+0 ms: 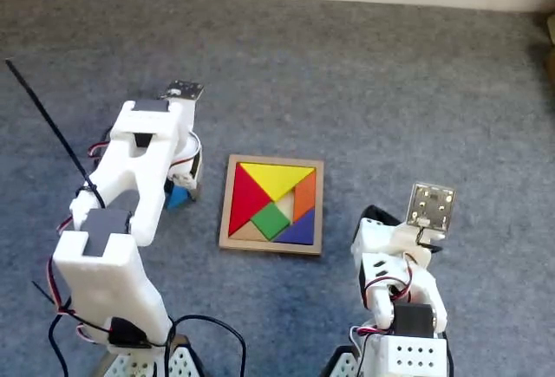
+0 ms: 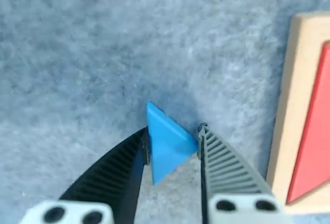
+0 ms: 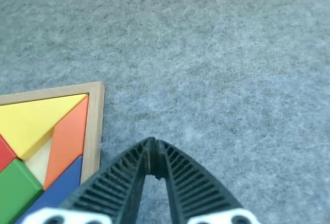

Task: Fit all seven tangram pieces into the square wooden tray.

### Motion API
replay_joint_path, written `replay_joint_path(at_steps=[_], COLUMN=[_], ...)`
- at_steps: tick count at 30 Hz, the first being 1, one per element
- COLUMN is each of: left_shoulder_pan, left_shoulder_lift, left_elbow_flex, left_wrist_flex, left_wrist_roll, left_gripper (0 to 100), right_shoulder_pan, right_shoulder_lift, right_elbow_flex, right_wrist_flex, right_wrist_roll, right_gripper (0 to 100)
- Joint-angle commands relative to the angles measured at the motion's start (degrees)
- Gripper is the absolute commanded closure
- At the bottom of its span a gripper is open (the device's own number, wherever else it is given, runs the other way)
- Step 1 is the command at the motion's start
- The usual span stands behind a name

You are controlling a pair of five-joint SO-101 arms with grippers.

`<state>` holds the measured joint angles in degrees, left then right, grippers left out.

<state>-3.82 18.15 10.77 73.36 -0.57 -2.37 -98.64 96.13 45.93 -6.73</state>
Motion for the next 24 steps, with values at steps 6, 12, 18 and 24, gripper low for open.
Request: replay_joint_path(at_steps=[6, 12, 18, 24], left_shoulder_pan=[12.88, 23.87, 30.9, 30.99], left_shoulder_lift=[-11.03, -11.74, -11.74, -11.65], left_elbow_flex=[-1.89, -1.89, -2.07, -1.89], left_wrist_flex=[5.63, 5.54, 5.36, 6.15], left_wrist_roll=[0.7, 0.62, 0.53, -3.34], left_gripper=[89, 89, 89, 78], right_shoulder_pan=[0.57, 0.57, 0.57, 0.57], right_shoulder_lift=[0.84, 0.84, 0.84, 0.84], right_elbow_flex=[8.48, 8.48, 8.48, 8.48], right_wrist_flex=[0.13, 0.13, 0.13, 0.13], right_wrist_roll=[-0.18, -0.18, -0.18, -0.18], right_gripper=[99.5, 99.5, 99.5, 99.5])
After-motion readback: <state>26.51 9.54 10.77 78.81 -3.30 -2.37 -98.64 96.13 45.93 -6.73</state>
